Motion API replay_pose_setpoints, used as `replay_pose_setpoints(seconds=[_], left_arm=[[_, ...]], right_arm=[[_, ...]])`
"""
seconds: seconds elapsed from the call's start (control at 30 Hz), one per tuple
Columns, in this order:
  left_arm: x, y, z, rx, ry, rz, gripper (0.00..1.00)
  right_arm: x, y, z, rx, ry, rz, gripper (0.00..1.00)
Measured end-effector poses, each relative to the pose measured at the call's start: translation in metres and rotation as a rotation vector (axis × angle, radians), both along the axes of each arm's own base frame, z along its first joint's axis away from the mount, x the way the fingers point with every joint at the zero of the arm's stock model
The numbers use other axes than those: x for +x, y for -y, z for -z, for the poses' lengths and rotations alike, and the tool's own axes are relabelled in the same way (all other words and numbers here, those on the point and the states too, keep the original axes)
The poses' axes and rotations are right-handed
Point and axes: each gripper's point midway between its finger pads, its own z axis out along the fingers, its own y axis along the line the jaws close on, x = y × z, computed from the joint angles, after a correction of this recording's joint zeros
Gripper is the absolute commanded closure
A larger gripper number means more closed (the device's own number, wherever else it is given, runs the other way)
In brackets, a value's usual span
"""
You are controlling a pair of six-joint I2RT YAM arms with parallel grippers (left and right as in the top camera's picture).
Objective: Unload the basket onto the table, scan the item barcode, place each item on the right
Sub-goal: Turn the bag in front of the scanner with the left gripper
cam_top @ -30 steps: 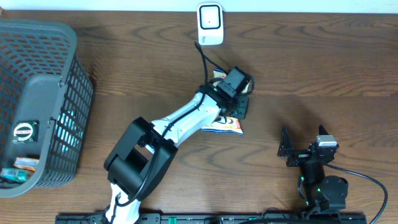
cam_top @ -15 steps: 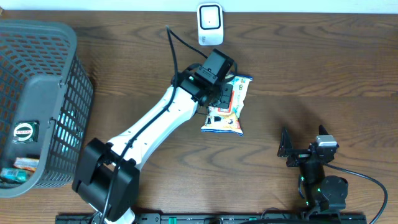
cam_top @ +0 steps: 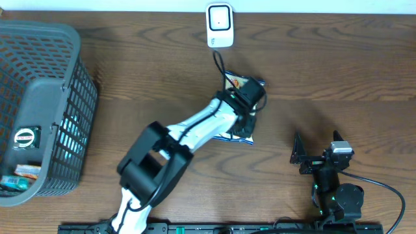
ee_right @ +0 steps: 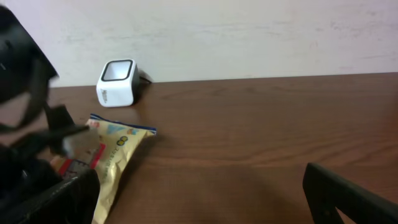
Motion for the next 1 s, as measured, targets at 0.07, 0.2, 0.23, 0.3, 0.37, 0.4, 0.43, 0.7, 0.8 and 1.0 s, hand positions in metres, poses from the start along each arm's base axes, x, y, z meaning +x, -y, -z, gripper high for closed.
replay_pose_setpoints(seconds=[0.07, 0.2, 0.23, 0.3, 0.37, 0.4, 0.43, 0.7, 0.8, 1.0], left_arm=[[-0.002, 0.003, 0.003, 0.003, -0.001, 0.009, 0.67], [-0.001, 0.004, 0.001, 0.000, 0.001, 0.007, 0.67], [0.001, 0.004, -0.002, -0.004, 0.006, 0.006, 0.68], [0.008, 0.008, -0.010, -0.020, 0.026, 0.009, 0.67], [0.019, 0.012, -0.027, -0.048, 0.069, 0.010, 0.66], [0.027, 0.014, -0.039, -0.064, 0.103, 0.009, 0.65], [0.037, 0.014, -0.053, -0.082, 0.148, 0.002, 0.65], [0.094, -0.012, -0.131, -0.145, 0.374, -0.119, 0.64], [0.097, -0.016, -0.113, -0.123, 0.342, -0.134, 0.64], [0.090, 0.000, -0.049, -0.097, 0.231, -0.096, 0.64]], right_arm=[[0.000, 0.000, 0.000, 0.000, 0.000, 0.000, 0.01], [0.000, 0.000, 0.000, 0.000, 0.000, 0.000, 0.01], [0.000, 0.000, 0.000, 0.000, 0.000, 0.000, 0.01], [0.000, 0.000, 0.000, 0.000, 0.000, 0.000, 0.01], [0.000, 0.000, 0.000, 0.000, 0.000, 0.000, 0.01], [0.000, 0.000, 0.000, 0.000, 0.000, 0.000, 0.01], [0.000, 0.000, 0.000, 0.000, 0.000, 0.000, 0.01], [0.000, 0.000, 0.000, 0.000, 0.000, 0.000, 0.01], [0.000, 0.000, 0.000, 0.000, 0.000, 0.000, 0.01], [0.000, 0.000, 0.000, 0.000, 0.000, 0.000, 0.01]])
